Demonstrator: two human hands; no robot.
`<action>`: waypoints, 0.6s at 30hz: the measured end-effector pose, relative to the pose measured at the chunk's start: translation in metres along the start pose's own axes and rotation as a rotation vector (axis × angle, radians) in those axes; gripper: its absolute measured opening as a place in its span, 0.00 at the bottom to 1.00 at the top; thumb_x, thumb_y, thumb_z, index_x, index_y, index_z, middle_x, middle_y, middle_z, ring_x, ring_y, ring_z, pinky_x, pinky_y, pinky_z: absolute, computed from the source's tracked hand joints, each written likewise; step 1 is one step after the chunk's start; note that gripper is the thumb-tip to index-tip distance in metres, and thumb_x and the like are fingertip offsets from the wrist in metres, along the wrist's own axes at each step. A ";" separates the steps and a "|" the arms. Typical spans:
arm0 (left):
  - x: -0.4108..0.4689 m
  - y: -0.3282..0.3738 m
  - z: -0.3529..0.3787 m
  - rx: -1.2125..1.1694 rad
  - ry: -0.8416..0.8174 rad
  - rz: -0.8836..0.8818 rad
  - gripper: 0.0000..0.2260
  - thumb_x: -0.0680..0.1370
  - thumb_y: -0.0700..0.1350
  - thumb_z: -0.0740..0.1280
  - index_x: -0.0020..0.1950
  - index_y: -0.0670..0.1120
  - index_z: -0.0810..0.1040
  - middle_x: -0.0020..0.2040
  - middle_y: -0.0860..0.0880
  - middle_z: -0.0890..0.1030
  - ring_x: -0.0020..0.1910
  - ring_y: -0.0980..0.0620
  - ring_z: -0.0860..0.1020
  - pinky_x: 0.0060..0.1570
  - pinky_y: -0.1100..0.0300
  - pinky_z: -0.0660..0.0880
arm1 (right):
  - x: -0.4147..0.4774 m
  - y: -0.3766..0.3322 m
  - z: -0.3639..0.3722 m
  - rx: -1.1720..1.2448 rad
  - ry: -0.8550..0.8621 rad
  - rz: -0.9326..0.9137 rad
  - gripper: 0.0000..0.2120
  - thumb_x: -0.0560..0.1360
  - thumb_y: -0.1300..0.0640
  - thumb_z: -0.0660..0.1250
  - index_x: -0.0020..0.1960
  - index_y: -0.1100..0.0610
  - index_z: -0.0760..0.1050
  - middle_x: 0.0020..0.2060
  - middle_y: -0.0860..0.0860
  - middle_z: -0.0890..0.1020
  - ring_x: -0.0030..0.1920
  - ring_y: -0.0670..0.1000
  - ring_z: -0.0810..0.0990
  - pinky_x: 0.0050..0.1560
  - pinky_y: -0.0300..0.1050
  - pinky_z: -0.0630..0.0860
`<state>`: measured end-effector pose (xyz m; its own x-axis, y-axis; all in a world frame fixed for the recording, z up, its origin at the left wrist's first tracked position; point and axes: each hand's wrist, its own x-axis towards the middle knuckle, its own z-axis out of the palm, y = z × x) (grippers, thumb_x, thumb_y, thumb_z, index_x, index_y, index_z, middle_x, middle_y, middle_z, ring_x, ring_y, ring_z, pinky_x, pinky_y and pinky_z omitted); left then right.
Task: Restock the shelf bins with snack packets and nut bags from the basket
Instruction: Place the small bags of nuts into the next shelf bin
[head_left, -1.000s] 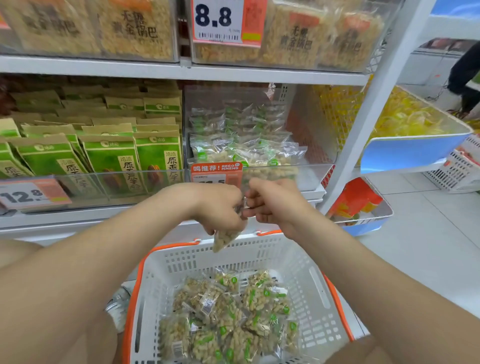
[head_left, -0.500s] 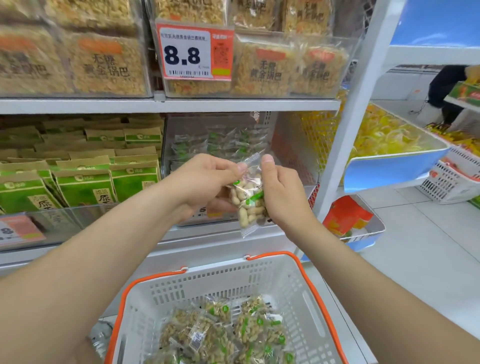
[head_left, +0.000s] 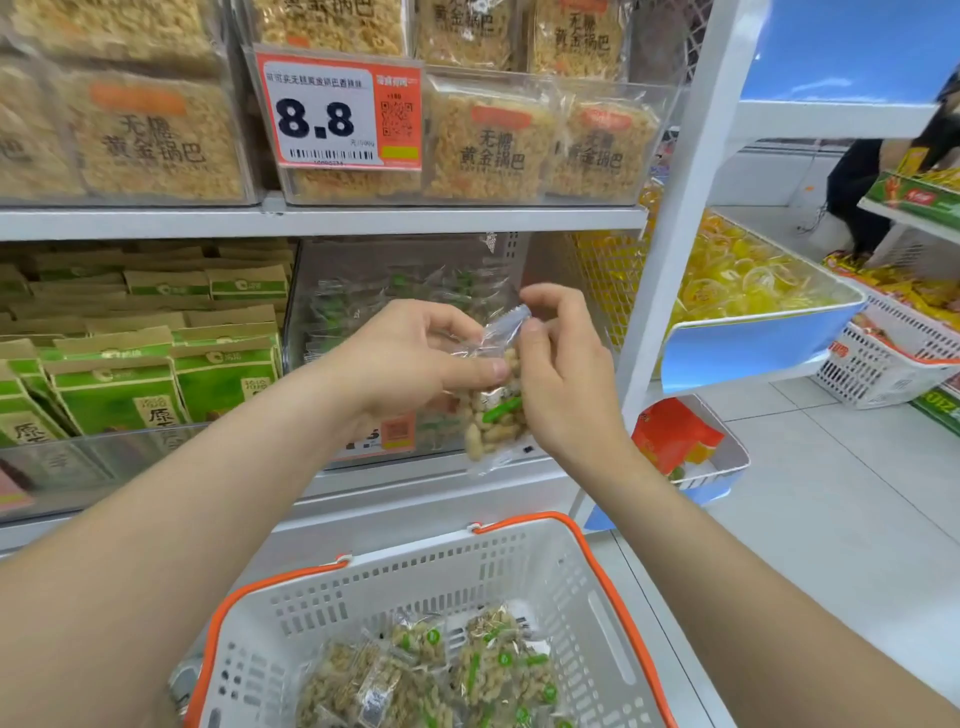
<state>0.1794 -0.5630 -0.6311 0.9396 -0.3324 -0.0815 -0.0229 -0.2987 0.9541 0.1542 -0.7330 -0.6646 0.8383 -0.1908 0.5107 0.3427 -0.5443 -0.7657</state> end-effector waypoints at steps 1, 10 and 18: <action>0.002 0.000 -0.001 0.151 0.063 0.060 0.13 0.72 0.47 0.82 0.54 0.49 0.85 0.50 0.51 0.88 0.47 0.54 0.86 0.52 0.57 0.83 | 0.002 -0.003 -0.005 0.028 -0.082 -0.014 0.19 0.80 0.60 0.63 0.67 0.45 0.72 0.45 0.42 0.80 0.44 0.43 0.79 0.45 0.41 0.76; 0.022 0.004 0.014 0.051 0.251 0.299 0.23 0.70 0.51 0.83 0.61 0.49 0.79 0.53 0.51 0.85 0.50 0.55 0.86 0.55 0.53 0.83 | 0.034 0.014 -0.040 -0.120 -0.158 -0.194 0.19 0.71 0.64 0.76 0.59 0.50 0.78 0.46 0.41 0.83 0.44 0.40 0.81 0.43 0.31 0.72; 0.047 -0.027 0.002 1.038 0.174 0.220 0.29 0.82 0.61 0.64 0.76 0.44 0.70 0.72 0.44 0.74 0.71 0.42 0.72 0.69 0.44 0.71 | 0.056 0.051 -0.030 -0.359 0.109 -0.270 0.12 0.74 0.60 0.75 0.50 0.54 0.73 0.41 0.47 0.78 0.41 0.51 0.77 0.42 0.53 0.74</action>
<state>0.2233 -0.5725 -0.6612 0.9132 -0.3640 0.1830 -0.3994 -0.8888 0.2248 0.2058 -0.7960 -0.6629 0.6833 -0.0780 0.7260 0.3579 -0.8309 -0.4261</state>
